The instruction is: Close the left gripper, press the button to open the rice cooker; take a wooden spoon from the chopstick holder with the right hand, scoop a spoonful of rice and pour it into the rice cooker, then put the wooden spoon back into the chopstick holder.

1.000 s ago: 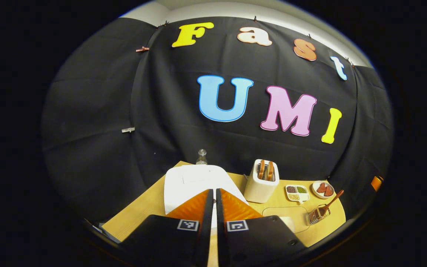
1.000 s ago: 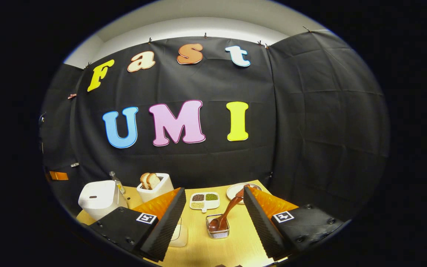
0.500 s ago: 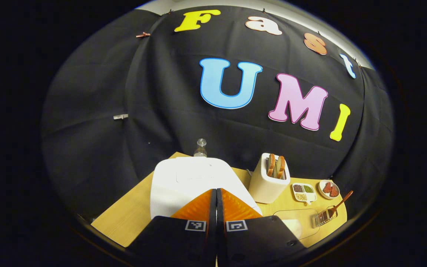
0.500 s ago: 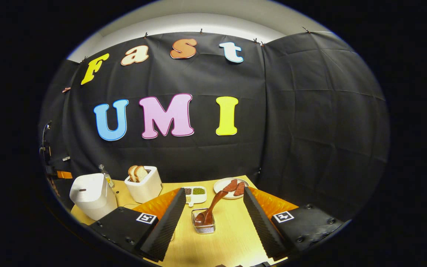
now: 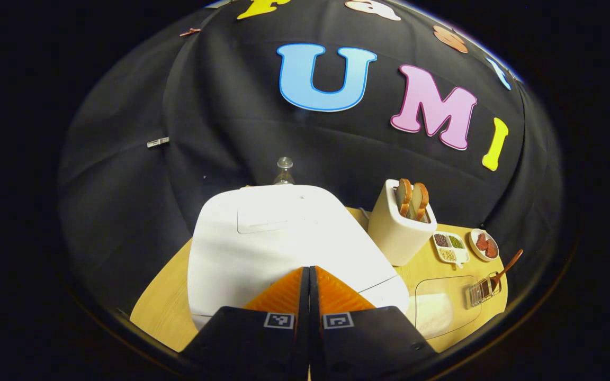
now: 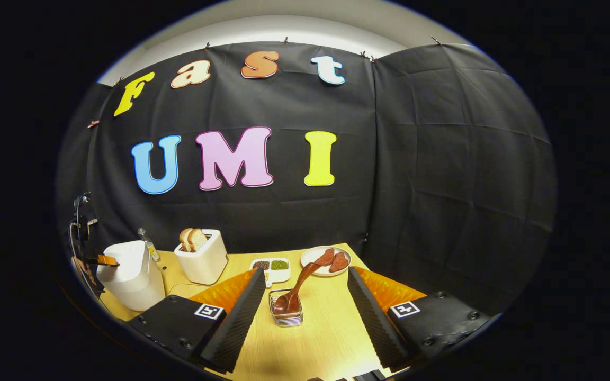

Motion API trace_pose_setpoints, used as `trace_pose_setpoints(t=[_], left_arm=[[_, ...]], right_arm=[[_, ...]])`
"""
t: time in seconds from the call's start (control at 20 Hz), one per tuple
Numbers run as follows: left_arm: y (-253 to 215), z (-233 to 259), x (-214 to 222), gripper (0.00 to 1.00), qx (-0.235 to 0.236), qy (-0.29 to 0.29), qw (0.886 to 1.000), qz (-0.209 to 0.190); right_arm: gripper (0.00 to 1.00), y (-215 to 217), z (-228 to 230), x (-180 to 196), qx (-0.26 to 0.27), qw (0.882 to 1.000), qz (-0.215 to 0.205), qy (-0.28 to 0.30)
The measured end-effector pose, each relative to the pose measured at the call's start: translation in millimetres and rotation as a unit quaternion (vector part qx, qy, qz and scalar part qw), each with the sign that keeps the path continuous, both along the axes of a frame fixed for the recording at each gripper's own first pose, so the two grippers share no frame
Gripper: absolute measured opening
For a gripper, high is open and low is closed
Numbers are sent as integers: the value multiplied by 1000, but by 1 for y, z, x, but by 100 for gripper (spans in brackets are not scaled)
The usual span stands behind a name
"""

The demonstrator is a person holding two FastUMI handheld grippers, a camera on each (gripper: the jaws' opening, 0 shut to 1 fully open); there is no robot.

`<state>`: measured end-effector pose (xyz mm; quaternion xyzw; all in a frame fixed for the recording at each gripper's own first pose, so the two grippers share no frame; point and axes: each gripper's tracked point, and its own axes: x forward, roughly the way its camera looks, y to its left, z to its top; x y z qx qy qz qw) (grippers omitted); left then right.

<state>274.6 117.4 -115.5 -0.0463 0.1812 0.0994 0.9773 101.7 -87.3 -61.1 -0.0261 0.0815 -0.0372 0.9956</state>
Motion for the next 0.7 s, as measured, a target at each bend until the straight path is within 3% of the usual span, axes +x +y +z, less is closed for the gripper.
trace_pose_setpoints(t=[0.05, 0.3, 0.5, 0.7], left_arm=[[1, -2, -1, 10, -2, 1, 1000, 1], [0, -10, -2, 6, -4, 10, 1000, 2], [1, -1, 0, 6, 22, 2, 1000, 3], [-4, 66, -16, 6, 68, -97, 993, 16]], right_arm=[[98, 0, -1, 1, 2, 1000, -1, 1], [98, 6, -6, 2, 16, 1000, 9, 4], [98, 8, -3, 3, 12, 1000, 21, 1], [98, 8, -2, 3, 15, 1000, 22, -1]])
